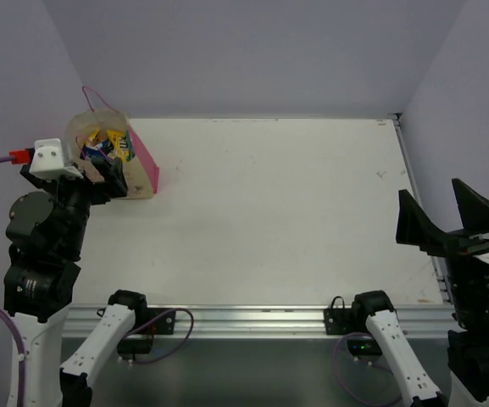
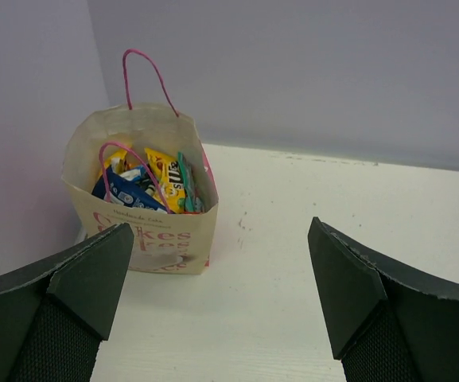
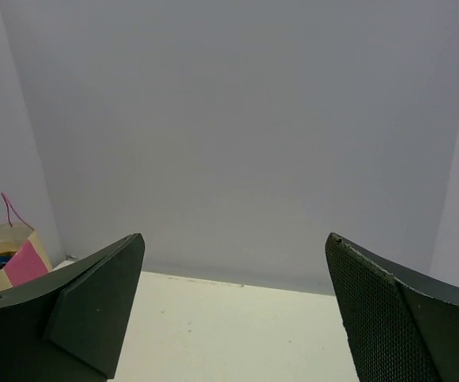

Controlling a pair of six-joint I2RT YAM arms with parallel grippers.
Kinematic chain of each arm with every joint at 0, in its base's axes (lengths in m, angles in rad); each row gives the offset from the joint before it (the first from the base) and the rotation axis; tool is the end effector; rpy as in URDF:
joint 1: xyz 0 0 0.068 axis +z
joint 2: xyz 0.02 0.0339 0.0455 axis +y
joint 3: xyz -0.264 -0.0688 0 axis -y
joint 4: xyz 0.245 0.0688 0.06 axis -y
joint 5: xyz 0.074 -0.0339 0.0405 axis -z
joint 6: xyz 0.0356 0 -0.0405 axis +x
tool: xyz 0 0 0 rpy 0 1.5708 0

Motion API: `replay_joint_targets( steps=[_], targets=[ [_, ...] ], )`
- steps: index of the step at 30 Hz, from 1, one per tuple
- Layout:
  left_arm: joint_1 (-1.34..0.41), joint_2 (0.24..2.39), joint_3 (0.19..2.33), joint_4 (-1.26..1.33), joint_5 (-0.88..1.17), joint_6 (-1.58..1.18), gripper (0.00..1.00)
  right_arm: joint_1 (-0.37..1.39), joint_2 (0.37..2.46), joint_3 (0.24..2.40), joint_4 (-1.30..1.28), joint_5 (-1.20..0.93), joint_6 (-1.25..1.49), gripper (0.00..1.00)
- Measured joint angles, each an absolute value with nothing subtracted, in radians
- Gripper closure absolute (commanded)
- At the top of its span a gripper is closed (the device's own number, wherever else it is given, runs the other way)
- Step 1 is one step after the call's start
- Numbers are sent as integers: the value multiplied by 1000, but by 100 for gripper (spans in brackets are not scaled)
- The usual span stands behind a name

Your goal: Take the snacks out of the paper bag

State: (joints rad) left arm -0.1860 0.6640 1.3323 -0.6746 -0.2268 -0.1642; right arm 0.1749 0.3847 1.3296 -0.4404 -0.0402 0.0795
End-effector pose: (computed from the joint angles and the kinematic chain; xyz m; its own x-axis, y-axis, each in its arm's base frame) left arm 0.0761 -0.0062 0.4744 0.0006 -0.1622 -0.9868 -0.0412 0.9859 -0.1621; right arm -0.0336 -0.0045 0.4992 0.4579 0.1615 -0.8742 -0.2457 0.9681 0.0502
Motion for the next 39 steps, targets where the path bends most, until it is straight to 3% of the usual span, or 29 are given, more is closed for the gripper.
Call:
replay_joint_targets(
  steps=[7, 20, 23, 24, 26, 27, 30, 39],
  targets=[
    [-187, 820, 1362, -667, -229, -218, 0, 175, 402, 1303, -440, -55, 118, 1],
    [-46, 1647, 1638, -683, -289, -298, 10, 176, 516, 1143, -464, -241, 192, 1],
    [-20, 1762, 1737, -704, -293, -300, 34, 177, 515, 1130, -462, -257, 197, 1],
    [-17, 1793, 1769, -710, -292, -302, 53, 177, 511, 1126, -459, -258, 198, 1],
    [-14, 1841, 1828, -726, -285, -303, 68, 177, 502, 1113, -455, -257, 198, 1],
    [-14, 1864, 1857, -733, -276, -301, 81, 179, 496, 1106, -455, -256, 197, 1],
    [-14, 1898, 1900, -751, -242, -299, 100, 190, 485, 1093, -455, -249, 195, 1],
    [-93, 1892, 1901, -801, -181, -275, 100, 208, 477, 1074, -440, -230, 191, 1]
  ],
)
